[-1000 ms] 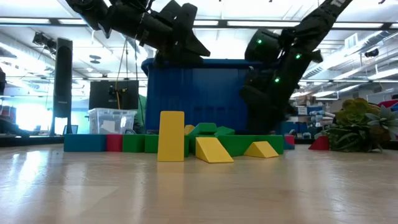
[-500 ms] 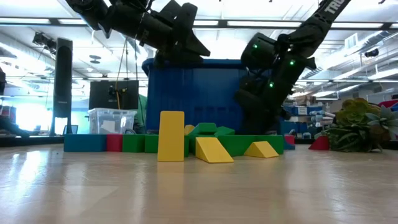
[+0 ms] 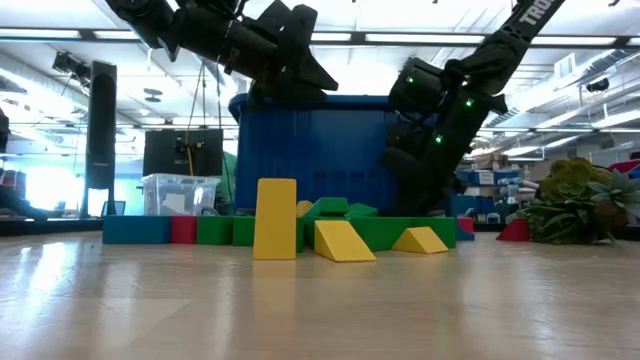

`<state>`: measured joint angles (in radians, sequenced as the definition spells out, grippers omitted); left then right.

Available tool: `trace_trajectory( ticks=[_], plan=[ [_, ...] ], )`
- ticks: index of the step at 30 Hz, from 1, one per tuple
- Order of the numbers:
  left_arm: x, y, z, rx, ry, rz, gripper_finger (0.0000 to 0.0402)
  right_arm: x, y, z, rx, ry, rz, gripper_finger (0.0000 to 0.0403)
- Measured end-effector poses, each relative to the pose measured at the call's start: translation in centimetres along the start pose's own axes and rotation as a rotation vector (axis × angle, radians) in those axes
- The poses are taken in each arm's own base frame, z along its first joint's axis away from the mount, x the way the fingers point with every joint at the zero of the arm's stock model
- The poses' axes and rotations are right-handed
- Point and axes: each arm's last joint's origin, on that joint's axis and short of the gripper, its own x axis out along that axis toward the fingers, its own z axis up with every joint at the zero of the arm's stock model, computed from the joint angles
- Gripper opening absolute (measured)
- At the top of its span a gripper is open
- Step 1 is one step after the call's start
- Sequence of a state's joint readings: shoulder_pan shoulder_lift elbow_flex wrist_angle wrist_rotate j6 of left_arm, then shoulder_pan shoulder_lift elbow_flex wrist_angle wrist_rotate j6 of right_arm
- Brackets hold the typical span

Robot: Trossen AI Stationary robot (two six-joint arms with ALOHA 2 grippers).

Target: Sort Items/Unsort Items

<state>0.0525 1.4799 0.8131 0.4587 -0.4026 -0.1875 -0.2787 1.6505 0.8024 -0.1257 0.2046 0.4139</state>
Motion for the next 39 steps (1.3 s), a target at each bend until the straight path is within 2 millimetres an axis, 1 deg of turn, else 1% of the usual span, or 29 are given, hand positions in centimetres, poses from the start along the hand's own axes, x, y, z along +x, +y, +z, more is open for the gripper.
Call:
trace_trajectory(
  ticks=[3,10,13,15,20,25,32,36,39],
  plan=[
    [0.0,0.0,0.0,0.000,0.000,0.000,0.0168,0.0,-0.1,0.0,-0.027,0.008,-0.010,0.0140],
    [0.0,0.0,0.0,0.000,0.000,-0.001,0.0168,-0.1,-0.3,0.1,-0.065,0.010,-0.014,0.0132],
    [0.0,0.0,0.0,0.000,0.000,-0.001,0.0168,-0.6,0.0,0.0,-0.107,0.008,-0.005,0.0123],
    [0.0,0.0,0.0,0.000,0.000,0.000,0.0168,-1.5,0.2,0.1,-0.127,-0.008,0.010,0.0123],
    [0.0,0.0,0.0,0.000,0.000,0.000,0.0168,-5.1,0.7,0.9,-0.144,-0.096,0.065,0.0123],
    [0.0,0.0,0.0,0.000,0.000,0.000,0.0168,-9.9,0.7,1.9,-0.140,-0.252,0.155,0.0123],
    [0.0,0.0,0.0,0.000,0.000,0.000,0.0168,-17.2,-0.6,3.4,-0.077,-0.592,0.277,0.0123],
    [0.0,0.0,0.0,0.000,0.000,0.000,0.0168,-20.7,-1.7,5.1,-0.035,-0.743,0.287,0.0123],
    [0.0,0.0,0.0,0.000,0.000,0.000,0.0168,-22.5,-2.7,7.2,-0.051,-0.827,0.211,0.0123]
  ],
)
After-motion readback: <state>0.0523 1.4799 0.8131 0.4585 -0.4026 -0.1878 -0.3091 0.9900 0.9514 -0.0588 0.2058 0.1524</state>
